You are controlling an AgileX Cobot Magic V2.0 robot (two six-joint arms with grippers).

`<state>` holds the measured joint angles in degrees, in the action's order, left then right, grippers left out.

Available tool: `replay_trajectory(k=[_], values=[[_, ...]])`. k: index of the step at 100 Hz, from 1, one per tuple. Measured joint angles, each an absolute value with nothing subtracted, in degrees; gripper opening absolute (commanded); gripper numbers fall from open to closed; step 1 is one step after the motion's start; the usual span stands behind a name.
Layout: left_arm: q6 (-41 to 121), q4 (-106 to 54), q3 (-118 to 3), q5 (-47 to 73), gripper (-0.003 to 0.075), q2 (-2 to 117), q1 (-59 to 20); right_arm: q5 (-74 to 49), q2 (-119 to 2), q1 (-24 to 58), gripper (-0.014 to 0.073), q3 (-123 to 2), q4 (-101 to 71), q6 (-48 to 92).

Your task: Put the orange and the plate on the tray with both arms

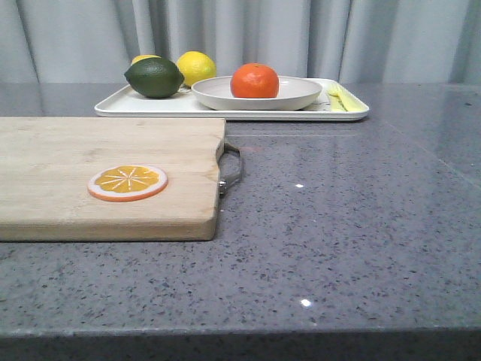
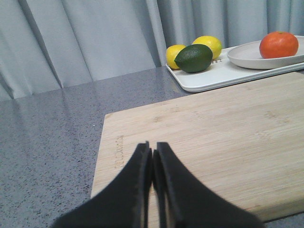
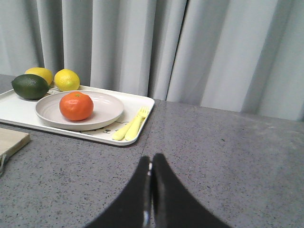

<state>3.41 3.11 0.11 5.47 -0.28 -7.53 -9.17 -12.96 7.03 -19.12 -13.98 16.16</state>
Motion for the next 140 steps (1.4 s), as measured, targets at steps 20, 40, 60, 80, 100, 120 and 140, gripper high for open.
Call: replay_trajectory(k=[20, 40, 60, 80, 100, 120, 140], values=[[3.4, 3.1, 0.1, 5.5, -0.002, -0.3, -7.5, -9.2, -13.0, 7.0, -0.0102, -19.1, -14.0, 16.2], [3.4, 3.1, 0.1, 5.5, -0.002, -0.3, -7.5, -8.7, -13.0, 7.0, -0.0102, -17.0, -9.9, 15.1], [3.4, 3.1, 0.1, 5.5, -0.002, -0.3, -7.5, -5.4, -10.3, 7.0, -0.0102, -9.9, 1.2, 5.8], [3.4, 3.1, 0.1, 5.5, -0.002, -0.3, -7.5, -2.4, -4.3, 7.0, -0.0102, -1.7, 3.3, 2.5], [3.4, 3.1, 0.1, 5.4, -0.002, -0.3, -7.5, -2.3, 0.4, 7.0, -0.0102, 1.3, 3.3, 2.3], [3.4, 3.1, 0.1, 5.4, -0.002, -0.3, -7.5, -2.9, 0.6, 7.0, -0.0102, 1.3, 3.5, 2.2], [3.4, 3.1, 0.1, 5.4, -0.002, -0.3, -7.5, -3.6, 0.6, 7.0, -0.0102, 1.3, 3.5, 2.2]])
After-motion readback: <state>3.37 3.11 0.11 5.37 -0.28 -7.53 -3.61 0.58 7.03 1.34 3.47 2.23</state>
